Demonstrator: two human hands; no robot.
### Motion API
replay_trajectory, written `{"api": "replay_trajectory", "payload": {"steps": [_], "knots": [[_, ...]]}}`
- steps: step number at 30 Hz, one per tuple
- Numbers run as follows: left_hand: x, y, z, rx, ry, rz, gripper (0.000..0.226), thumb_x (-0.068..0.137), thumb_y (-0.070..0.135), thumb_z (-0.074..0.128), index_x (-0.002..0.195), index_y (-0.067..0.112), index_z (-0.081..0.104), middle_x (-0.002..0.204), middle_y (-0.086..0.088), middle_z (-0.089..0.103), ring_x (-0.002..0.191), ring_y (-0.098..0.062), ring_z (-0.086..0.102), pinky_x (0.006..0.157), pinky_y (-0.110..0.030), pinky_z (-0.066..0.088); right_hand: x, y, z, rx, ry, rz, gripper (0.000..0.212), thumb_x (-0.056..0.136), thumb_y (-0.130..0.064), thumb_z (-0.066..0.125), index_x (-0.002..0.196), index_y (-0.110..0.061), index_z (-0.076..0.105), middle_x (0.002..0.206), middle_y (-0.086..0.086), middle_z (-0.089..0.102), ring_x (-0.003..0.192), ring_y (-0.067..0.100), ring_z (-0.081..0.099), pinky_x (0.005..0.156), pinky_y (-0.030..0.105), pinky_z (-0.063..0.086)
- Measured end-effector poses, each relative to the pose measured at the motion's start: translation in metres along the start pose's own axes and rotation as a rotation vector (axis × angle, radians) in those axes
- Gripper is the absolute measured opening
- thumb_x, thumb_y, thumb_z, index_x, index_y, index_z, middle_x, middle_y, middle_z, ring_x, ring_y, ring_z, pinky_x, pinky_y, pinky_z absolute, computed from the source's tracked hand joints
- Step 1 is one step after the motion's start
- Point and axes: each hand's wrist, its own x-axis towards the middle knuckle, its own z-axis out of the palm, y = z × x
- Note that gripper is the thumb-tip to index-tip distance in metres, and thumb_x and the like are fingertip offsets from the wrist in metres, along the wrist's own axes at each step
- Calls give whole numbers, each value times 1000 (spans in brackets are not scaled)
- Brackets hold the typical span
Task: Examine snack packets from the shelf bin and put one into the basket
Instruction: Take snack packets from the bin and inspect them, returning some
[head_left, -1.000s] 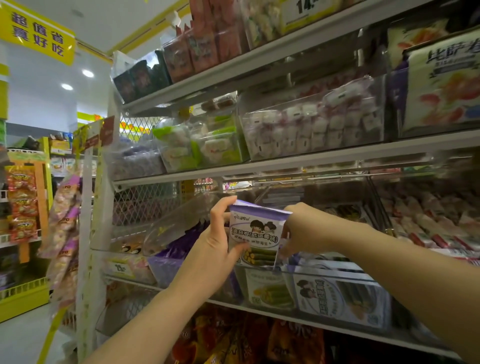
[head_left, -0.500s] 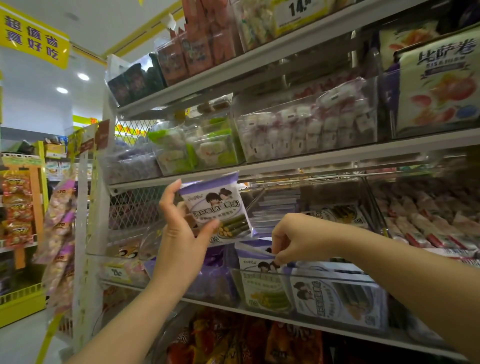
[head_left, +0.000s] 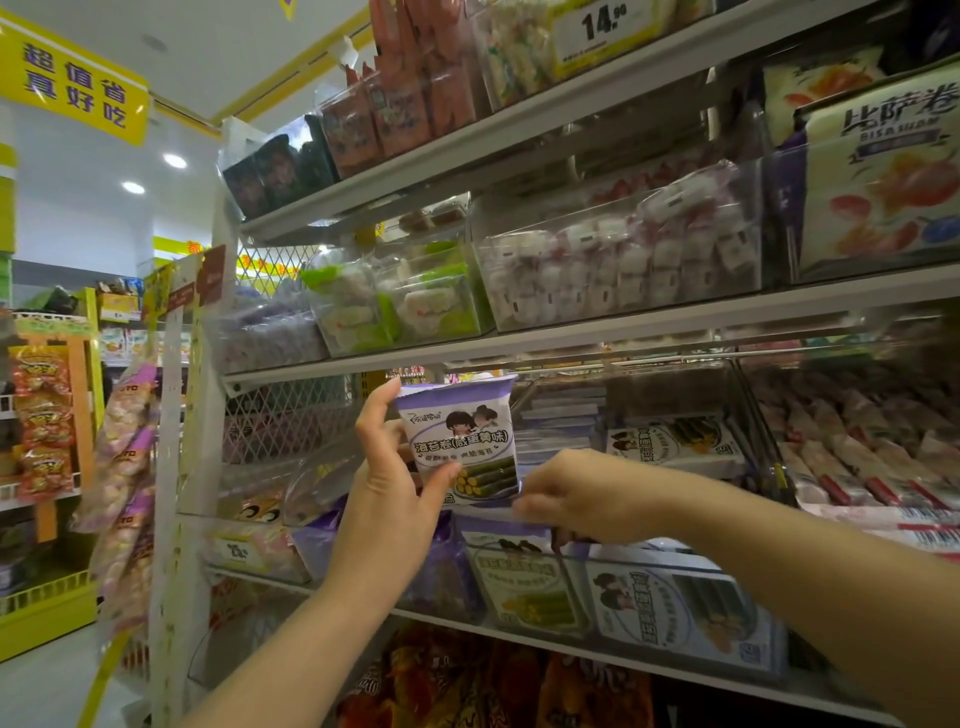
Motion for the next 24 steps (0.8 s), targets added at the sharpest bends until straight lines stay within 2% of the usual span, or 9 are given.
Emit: {"api": "replay_trajectory", "payload": {"steps": [2,4,7,9,14,16,17,20,24], "knots": [[1,-1,1,-12,-7,-19,88,84,8,70,129,54,11,109,18,57,95,-9,67,84,-40,56,0,5,-7,-21,11,44,23,100,-25,45,115,-17,61,88,-3,64,71,12,66,68,27,55],[2,-4,2,-16,-11,-30,89,84,8,70,130,53,9,110,16,58,95,-10,67,86,-43,56,1,10,-8,-123,125,60,23,96,-20,52,118,-22,60,92,-10,56,71,7,60,67,22,52],[1,-4,3,-20,-18,-22,91,84,8,70,131,54,8,111,22,56,95,-7,67,86,-43,56,6,11,0,-353,313,35,21,89,-27,65,109,-29,57,88,-11,53,82,13,58,71,29,50],[0,-4,3,-10,-25,5,92,83,9,71,130,55,7,110,25,56,95,-1,66,84,-37,57,11,12,4,-451,381,0,25,86,-32,67,106,-28,52,96,-6,54,90,19,57,74,36,52],[3,-5,0,39,-81,93,90,81,11,72,132,50,9,109,27,55,96,1,65,81,-21,53,26,14,0,-562,256,-72,23,89,-27,63,110,-19,65,109,2,57,95,22,56,79,38,54],[6,-2,-1,98,-123,145,89,81,12,73,134,48,11,105,23,55,93,5,62,78,-11,50,29,18,-3,-540,225,-41,28,88,-33,64,112,-19,65,108,3,62,93,22,60,80,37,55],[8,0,-2,127,-153,174,87,82,13,73,135,46,12,106,19,56,92,4,62,77,-11,50,28,19,-7,-499,212,-19,30,88,-35,65,112,-18,64,106,2,63,90,22,61,78,35,55],[12,7,0,232,-259,271,82,84,13,72,137,41,15,112,2,64,92,-11,66,74,-23,52,25,24,-21,-292,196,11,19,89,-28,65,99,-11,63,92,4,64,76,20,58,62,28,47],[19,12,8,298,-403,296,84,91,12,65,138,51,7,127,2,61,101,-17,64,79,-31,53,26,25,-33,-195,253,60,12,89,-18,61,81,-10,63,83,13,68,69,24,58,59,31,44]]}}
